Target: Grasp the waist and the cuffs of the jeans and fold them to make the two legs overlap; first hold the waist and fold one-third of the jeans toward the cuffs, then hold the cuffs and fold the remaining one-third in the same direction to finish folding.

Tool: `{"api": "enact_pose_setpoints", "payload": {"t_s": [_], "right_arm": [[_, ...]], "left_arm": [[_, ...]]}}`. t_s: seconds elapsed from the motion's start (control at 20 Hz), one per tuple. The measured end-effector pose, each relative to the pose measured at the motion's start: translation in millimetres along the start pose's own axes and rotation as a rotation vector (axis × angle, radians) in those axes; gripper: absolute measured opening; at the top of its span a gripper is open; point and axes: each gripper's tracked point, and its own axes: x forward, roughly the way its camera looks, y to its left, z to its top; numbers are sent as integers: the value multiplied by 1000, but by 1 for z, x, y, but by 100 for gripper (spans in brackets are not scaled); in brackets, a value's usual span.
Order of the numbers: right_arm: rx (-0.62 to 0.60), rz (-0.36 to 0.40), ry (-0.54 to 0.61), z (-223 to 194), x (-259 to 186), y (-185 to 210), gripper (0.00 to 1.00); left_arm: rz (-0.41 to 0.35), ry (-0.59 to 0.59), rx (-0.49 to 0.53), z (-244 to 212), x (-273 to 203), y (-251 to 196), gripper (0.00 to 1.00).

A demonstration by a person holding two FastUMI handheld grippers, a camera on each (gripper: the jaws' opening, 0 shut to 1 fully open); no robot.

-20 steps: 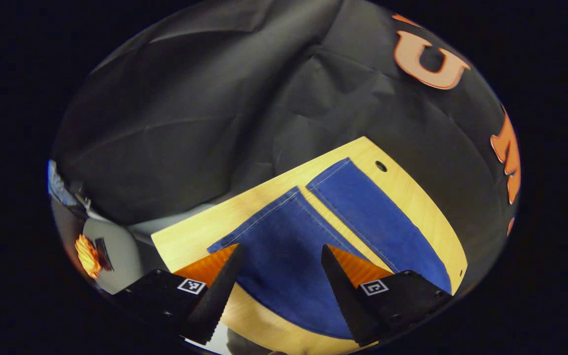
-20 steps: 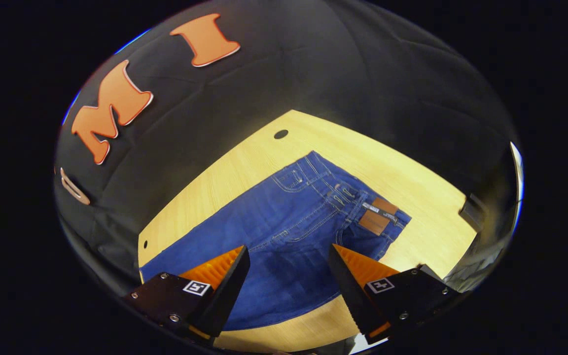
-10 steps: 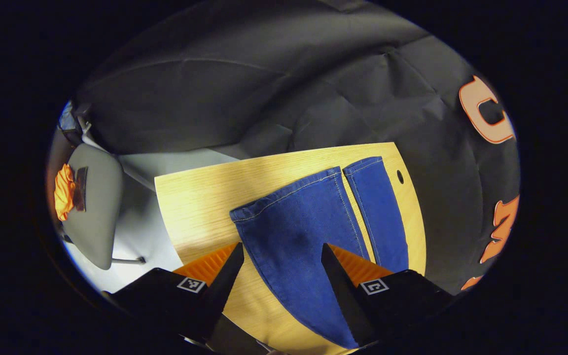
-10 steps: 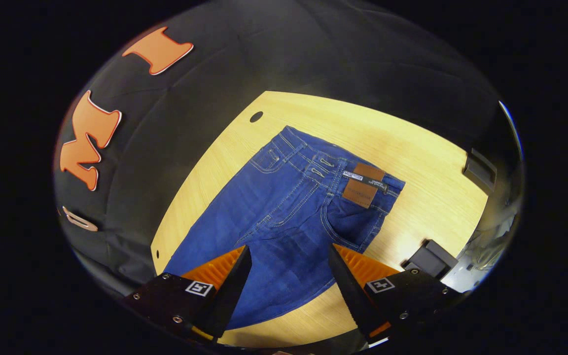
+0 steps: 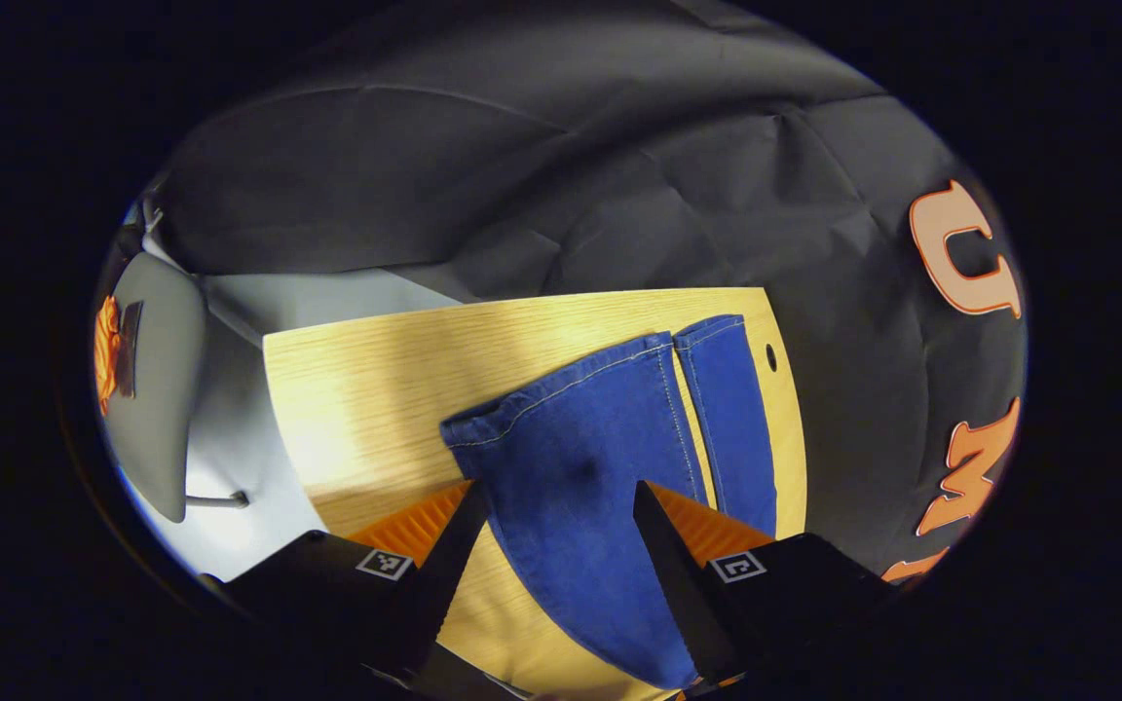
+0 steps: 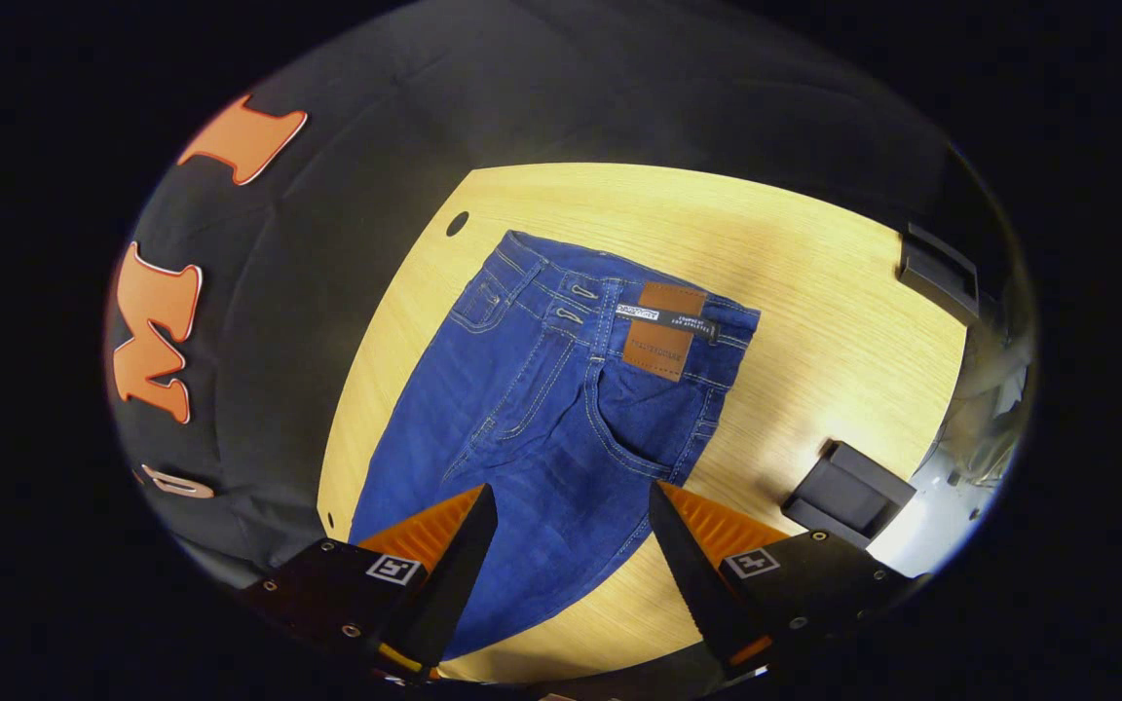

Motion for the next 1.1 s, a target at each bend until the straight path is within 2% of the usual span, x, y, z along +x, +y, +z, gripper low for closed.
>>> {"api": "enact_pose_setpoints", "payload": {"t_s": [0.3, 0.4, 0.45, 0.5, 0.6, 0.65, 0.75, 0.8, 0.85, 0.95, 1.1], "right_arm": [[61, 21, 4, 3, 4, -8, 98], [73, 11, 5, 6, 3, -16, 97], [82, 7, -6, 10, 2, -21, 97], [97, 7, -4, 11, 5, -24, 97], [150, 29, 13, 10, 9, -25, 98], [163, 32, 17, 10, 14, -26, 98], [170, 7, 5, 14, 28, -34, 97], [175, -1, 8, 14, 34, -37, 97], [189, 6, 18, 15, 32, -36, 98], [188, 9, 9, 23, 38, -38, 95], [215, 51, 15, 31, 42, -31, 93]], "left_arm": [[-77, -25, 4, 11, 14, -17, 92], [-112, -41, -14, 18, 15, -21, 81], [-127, -41, -20, 18, 14, -21, 80], [-127, -42, -27, 19, 13, -18, 80], [-128, -35, -38, 21, 11, -15, 72], [-134, -35, -49, 20, 15, -19, 66], [-154, -29, -63, 20, 19, -22, 65], [-133, -28, -70, 20, 24, -19, 65], [-107, -13, -78, 19, 30, -16, 58], [-100, -29, -89, 21, 34, -19, 32], [-120, 6, -39, 14, 38, -32, 34]]}}
